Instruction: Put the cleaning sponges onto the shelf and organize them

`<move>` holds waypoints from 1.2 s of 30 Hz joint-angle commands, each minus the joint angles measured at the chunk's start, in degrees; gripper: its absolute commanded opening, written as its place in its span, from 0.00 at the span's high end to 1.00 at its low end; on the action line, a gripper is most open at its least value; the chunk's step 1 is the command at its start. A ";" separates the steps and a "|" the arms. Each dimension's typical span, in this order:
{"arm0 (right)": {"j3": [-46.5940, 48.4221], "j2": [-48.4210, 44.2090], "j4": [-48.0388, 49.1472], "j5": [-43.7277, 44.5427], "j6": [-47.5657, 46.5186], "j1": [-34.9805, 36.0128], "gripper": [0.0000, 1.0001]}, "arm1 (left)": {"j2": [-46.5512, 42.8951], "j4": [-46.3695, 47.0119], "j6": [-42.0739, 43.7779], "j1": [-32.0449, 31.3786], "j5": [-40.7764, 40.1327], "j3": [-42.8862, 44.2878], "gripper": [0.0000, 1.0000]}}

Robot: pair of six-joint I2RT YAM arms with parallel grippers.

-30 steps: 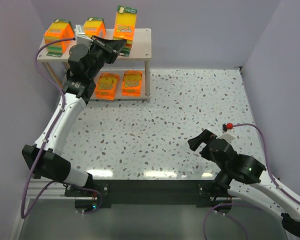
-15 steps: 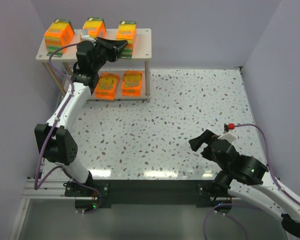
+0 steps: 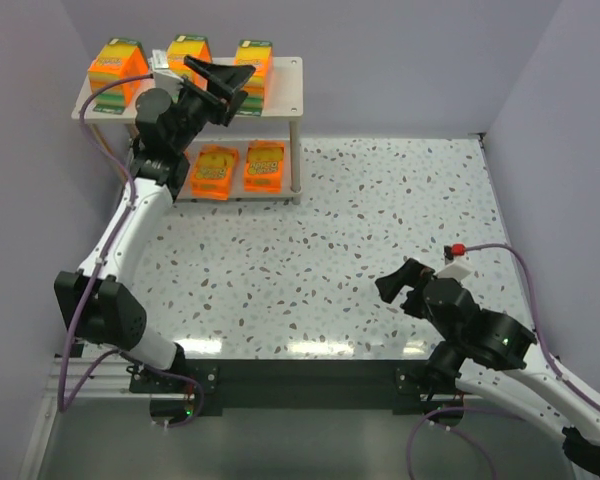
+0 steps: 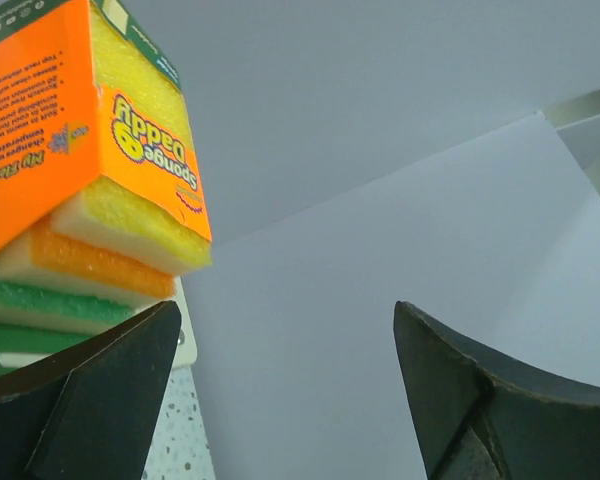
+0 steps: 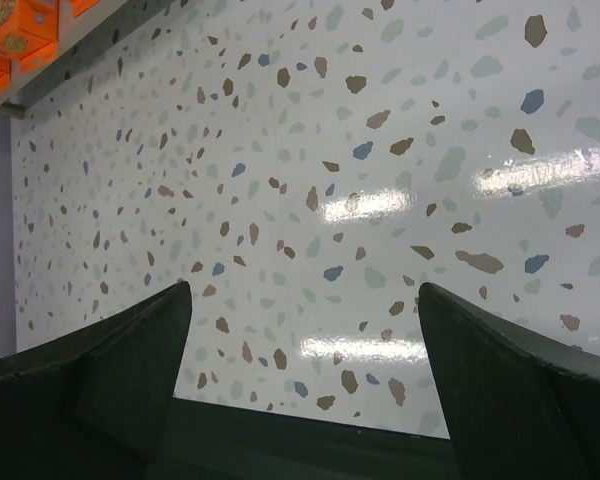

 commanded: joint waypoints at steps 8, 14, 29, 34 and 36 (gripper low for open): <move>1.65 -0.61 5.76 -1.21 -10.71 -0.04 0.01 | -37.23 -6.11 32.49 0.26 2.43 -25.69 0.00; 2.71 2.46 5.23 -1.57 -13.00 -0.13 0.01 | -49.46 -27.98 45.97 0.26 -3.80 -28.71 0.00; 5.26 1.60 -4.52 0.71 -9.75 0.04 0.01 | -66.52 -47.25 52.91 0.26 -13.13 -36.80 0.00; 4.73 -3.06 -7.07 3.35 -8.61 -0.04 0.01 | -67.31 -48.57 54.23 0.26 -12.34 -38.46 0.00; 5.34 -3.59 -8.64 5.36 -8.35 -0.04 0.01 | -67.49 -48.23 54.24 0.17 -11.81 -39.08 0.00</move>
